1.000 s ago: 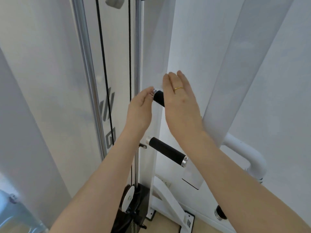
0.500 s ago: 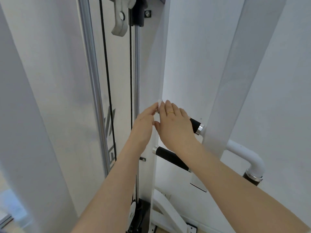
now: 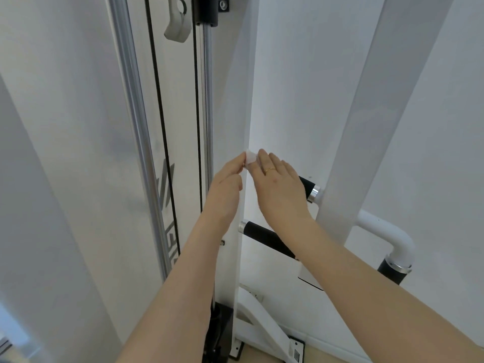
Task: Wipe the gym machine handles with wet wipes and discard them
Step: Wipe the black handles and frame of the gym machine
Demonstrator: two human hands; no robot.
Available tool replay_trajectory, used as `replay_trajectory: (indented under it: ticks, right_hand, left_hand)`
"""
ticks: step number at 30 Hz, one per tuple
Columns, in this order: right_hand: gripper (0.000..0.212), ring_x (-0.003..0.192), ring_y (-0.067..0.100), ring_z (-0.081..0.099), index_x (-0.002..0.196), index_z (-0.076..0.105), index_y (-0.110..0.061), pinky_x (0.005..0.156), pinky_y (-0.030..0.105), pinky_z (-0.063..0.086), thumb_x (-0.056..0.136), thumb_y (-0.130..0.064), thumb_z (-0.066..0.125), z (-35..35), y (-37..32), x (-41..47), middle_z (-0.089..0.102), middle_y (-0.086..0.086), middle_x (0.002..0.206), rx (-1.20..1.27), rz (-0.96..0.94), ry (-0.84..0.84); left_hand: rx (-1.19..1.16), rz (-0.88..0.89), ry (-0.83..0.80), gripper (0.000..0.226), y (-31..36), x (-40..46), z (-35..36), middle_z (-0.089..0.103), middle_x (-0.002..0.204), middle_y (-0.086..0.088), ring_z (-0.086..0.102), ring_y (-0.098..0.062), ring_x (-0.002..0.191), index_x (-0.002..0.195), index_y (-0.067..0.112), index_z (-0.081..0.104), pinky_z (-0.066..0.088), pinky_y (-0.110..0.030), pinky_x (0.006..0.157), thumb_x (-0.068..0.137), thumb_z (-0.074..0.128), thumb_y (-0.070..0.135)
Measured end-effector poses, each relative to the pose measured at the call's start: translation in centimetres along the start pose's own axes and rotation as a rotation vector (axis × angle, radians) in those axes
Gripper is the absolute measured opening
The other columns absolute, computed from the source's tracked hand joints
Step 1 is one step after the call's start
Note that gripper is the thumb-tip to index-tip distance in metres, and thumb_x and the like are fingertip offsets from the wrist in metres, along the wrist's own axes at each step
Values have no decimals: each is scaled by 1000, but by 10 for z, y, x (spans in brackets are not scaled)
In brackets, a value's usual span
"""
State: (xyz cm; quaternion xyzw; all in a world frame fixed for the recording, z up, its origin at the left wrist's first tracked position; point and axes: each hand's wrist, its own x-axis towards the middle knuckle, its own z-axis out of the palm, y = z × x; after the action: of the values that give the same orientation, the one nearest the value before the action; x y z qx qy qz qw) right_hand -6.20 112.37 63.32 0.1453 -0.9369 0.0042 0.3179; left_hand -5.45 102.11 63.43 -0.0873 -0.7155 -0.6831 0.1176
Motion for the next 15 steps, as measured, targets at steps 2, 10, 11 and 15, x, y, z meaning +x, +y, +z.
replay_trajectory:
  ticks: [2,10,11,15]
  right_hand:
    - [48,117,29,51,135,37,-3,86,35,40,88,2,42,-11,5,8,51,13,132,36,-13,-32]
    - [44,81,26,65,117,58,1,65,30,46,82,-3,31,-3,6,-6,67,10,96,-144,57,46]
    - [48,77,24,66,113,61,0,63,28,48,78,-4,28,-3,7,-8,68,9,92,-168,56,86]
    - [44,82,26,56,131,40,-8,51,27,28,89,0,35,-20,6,9,60,8,107,-67,11,-53]
  left_hand:
    - [-16,-6,1,67,-1,0,0,43,141,8,35,-2,131,138,21,41,27,-13,98,83,24,-12]
    - [1,40,4,65,-2,-9,4,41,141,10,37,-3,129,140,19,39,31,-6,95,83,27,-10]
    - [1,48,9,64,-2,-10,4,42,139,10,37,-1,128,139,19,40,32,-2,89,83,27,-10]
    - [6,46,26,62,-2,-6,2,45,136,7,38,-2,125,136,20,43,27,-6,91,82,29,-9]
